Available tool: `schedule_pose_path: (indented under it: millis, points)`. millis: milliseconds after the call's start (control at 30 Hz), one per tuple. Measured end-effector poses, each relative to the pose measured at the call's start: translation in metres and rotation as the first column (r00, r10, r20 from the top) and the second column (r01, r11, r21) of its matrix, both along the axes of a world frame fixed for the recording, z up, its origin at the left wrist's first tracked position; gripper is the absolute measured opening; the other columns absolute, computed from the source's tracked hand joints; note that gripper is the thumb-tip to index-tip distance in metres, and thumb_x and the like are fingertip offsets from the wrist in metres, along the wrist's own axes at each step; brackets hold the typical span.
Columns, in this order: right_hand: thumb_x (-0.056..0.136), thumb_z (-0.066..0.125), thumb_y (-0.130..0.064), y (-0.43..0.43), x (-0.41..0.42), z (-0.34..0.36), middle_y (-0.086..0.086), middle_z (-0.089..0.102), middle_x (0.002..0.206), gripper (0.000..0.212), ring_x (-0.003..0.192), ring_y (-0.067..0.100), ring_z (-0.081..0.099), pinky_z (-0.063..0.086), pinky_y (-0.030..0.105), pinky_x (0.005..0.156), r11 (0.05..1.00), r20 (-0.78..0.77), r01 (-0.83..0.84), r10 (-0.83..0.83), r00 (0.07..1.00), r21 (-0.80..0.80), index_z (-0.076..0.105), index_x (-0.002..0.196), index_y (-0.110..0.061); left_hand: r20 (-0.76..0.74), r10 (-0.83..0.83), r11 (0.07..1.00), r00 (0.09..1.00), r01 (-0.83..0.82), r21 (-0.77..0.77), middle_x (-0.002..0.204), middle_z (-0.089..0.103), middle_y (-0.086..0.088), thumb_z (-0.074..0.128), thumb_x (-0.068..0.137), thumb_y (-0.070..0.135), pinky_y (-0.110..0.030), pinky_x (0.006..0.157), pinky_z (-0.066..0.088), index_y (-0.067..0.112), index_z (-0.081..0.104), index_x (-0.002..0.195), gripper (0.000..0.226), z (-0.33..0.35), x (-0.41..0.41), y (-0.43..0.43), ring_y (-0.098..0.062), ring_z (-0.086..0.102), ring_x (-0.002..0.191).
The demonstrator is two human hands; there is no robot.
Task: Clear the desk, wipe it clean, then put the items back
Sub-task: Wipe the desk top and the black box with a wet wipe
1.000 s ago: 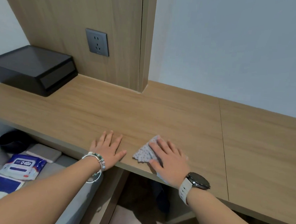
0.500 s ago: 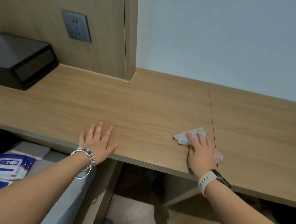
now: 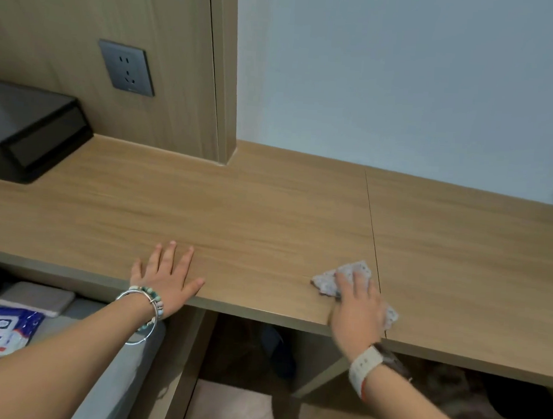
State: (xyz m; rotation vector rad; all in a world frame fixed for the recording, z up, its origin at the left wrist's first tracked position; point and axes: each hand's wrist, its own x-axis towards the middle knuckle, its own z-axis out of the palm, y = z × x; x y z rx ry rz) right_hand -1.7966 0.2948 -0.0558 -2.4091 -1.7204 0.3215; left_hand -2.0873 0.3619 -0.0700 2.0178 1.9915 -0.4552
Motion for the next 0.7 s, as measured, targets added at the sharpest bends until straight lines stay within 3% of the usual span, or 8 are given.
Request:
schedule_pose_path:
  millis: [67, 167, 267, 400, 467, 567, 633, 700]
  points:
    - [0.095, 0.041, -0.017, -0.007, -0.035, -0.007, -0.002, 0.014, 0.157, 0.051, 0.143, 0.023, 0.013, 0.012, 0.039, 0.118, 0.976, -0.114, -0.215, 0.216, 0.970, 0.025, 0.034, 0.143, -0.032, -0.001, -0.007, 1.000, 1.000, 0.007, 0.002, 0.156, -0.020, -0.002, 0.014, 0.093, 0.061, -0.049, 0.115, 0.003, 0.032, -0.014, 0.147, 0.067, 0.001, 0.000, 0.000, -0.024, -0.015, 0.144]
    - [0.093, 0.043, -0.003, -0.004, -0.076, 0.006, 0.004, 0.037, 0.148, 0.043, 0.139, 0.023, 0.027, 0.018, 0.031, 0.113, 0.851, -0.321, -0.508, 0.523, 0.790, 0.134, 0.055, 0.132, -0.018, 0.005, -0.008, 1.000, 1.000, 0.007, 0.018, 0.156, -0.018, -0.002, 0.015, 0.093, 0.062, -0.049, 0.115, 0.004, 0.032, -0.013, 0.147, 0.068, 0.000, -0.001, -0.003, -0.024, -0.013, 0.144]
    - [0.092, 0.044, 0.001, 0.028, -0.053, 0.012, 0.005, 0.037, 0.148, 0.043, 0.139, 0.023, 0.029, 0.018, 0.029, 0.114, 0.945, -0.349, -0.271, 0.321, 0.881, 0.185, 0.055, 0.131, -0.014, 0.023, 0.012, 0.998, 1.000, -0.013, 0.057, 0.157, -0.013, 0.002, 0.018, 0.092, 0.062, -0.047, 0.115, 0.008, 0.035, -0.007, 0.148, 0.067, 0.000, 0.001, -0.005, -0.022, -0.009, 0.145]
    - [0.096, 0.038, -0.022, 0.043, -0.019, -0.007, 0.005, 0.016, 0.157, 0.048, 0.143, 0.026, 0.014, 0.012, 0.043, 0.118, 1.000, -0.003, 0.002, -0.002, 1.000, -0.024, 0.032, 0.144, -0.023, 0.083, 0.093, 0.991, 0.992, -0.100, 0.091, 0.158, -0.011, 0.003, 0.020, 0.091, 0.064, -0.048, 0.115, 0.009, 0.036, 0.000, 0.148, 0.066, 0.004, -0.004, -0.001, -0.025, -0.008, 0.144]
    - [0.097, 0.028, -0.038, 0.038, -0.047, -0.007, 0.000, 0.007, 0.159, 0.051, 0.146, 0.023, 0.003, 0.002, 0.040, 0.117, 0.971, -0.067, -0.232, 0.228, 0.971, -0.053, 0.026, 0.147, -0.028, 0.083, 0.146, 0.982, 0.986, -0.155, 0.106, 0.158, -0.011, 0.003, 0.020, 0.091, 0.065, -0.050, 0.115, 0.008, 0.037, 0.001, 0.148, 0.066, 0.007, -0.015, 0.011, -0.028, -0.010, 0.144]
    - [0.093, 0.004, -0.058, 0.037, -0.086, -0.002, -0.004, 0.037, 0.149, 0.070, 0.139, 0.023, 0.030, 0.020, 0.040, 0.113, 0.730, -0.079, -0.683, 0.683, 0.726, 0.031, 0.056, 0.128, -0.029, 0.065, 0.225, 0.970, 0.972, -0.230, 0.081, 0.157, -0.014, 0.002, 0.019, 0.089, 0.069, -0.054, 0.115, 0.004, 0.038, -0.001, 0.148, 0.069, 0.012, -0.036, 0.030, -0.032, -0.014, 0.143]
    - [0.098, 0.020, -0.046, 0.063, -0.076, -0.012, -0.001, 0.049, 0.140, 0.052, 0.131, 0.027, 0.042, 0.031, 0.041, 0.108, 0.786, -0.022, -0.599, 0.609, 0.793, 0.153, 0.063, 0.118, -0.025, 0.078, 0.276, 0.959, 0.958, -0.280, 0.039, 0.156, -0.018, 0.002, 0.018, 0.087, 0.071, -0.058, 0.113, 0.000, 0.040, -0.006, 0.147, 0.072, 0.012, -0.050, 0.042, -0.033, -0.018, 0.142]
    - [0.096, 0.043, -0.022, 0.097, -0.050, -0.023, 0.008, 0.053, 0.134, 0.026, 0.126, 0.032, 0.044, 0.034, 0.044, 0.106, 0.949, -0.076, -0.255, 0.272, 0.959, 0.183, 0.062, 0.112, -0.015, 0.090, 0.312, 0.950, 0.946, -0.312, -0.013, 0.155, -0.022, 0.004, 0.017, 0.088, 0.071, -0.061, 0.111, 0.000, 0.040, -0.010, 0.146, 0.072, 0.009, -0.061, 0.050, -0.032, -0.019, 0.142]
